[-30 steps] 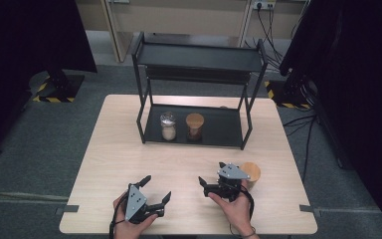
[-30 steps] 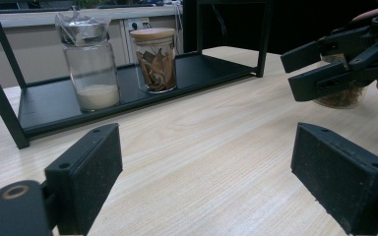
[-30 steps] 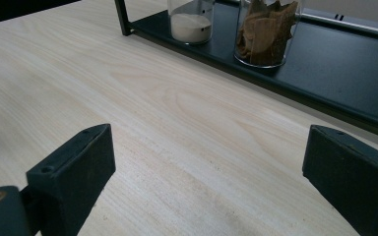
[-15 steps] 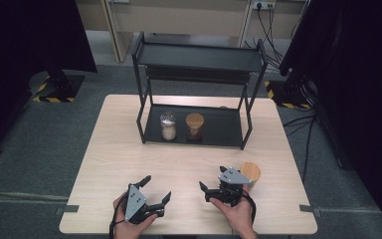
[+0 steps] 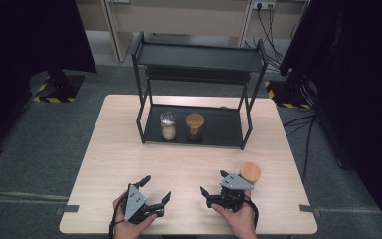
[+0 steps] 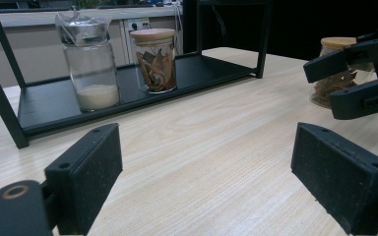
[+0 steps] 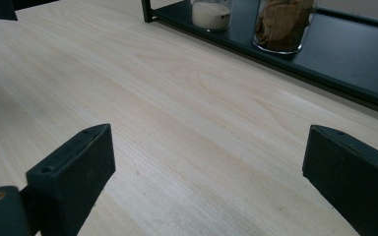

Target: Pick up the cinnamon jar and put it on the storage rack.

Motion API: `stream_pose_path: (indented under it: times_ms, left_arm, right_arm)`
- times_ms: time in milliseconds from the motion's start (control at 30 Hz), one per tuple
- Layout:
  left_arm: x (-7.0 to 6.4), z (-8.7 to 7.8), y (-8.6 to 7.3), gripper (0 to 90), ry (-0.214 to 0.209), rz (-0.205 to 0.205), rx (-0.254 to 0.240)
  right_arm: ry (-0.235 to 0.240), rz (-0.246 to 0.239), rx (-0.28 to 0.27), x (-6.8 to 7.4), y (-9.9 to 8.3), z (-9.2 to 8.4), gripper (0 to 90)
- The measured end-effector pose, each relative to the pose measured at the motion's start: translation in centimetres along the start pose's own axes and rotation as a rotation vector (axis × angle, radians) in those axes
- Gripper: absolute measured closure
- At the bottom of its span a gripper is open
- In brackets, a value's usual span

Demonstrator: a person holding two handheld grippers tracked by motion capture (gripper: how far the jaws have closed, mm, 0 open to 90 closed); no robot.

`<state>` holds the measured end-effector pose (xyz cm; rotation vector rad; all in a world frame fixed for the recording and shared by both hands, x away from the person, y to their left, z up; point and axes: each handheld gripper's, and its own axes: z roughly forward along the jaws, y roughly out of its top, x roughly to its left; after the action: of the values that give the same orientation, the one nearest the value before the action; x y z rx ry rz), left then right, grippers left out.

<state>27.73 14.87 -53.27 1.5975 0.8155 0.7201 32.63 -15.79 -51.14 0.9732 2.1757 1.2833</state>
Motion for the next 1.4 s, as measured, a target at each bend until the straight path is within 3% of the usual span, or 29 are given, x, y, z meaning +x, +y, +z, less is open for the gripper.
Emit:
stream_pose_path:
  times_ms: [1400]
  left_arm:
    - [0.0, 0.0, 0.0, 11.6, 0.002, -0.006, -0.004]
  right_arm:
    - [0.053, 0.009, 0.003, 1.5, -2.8, -3.7, 5.7]
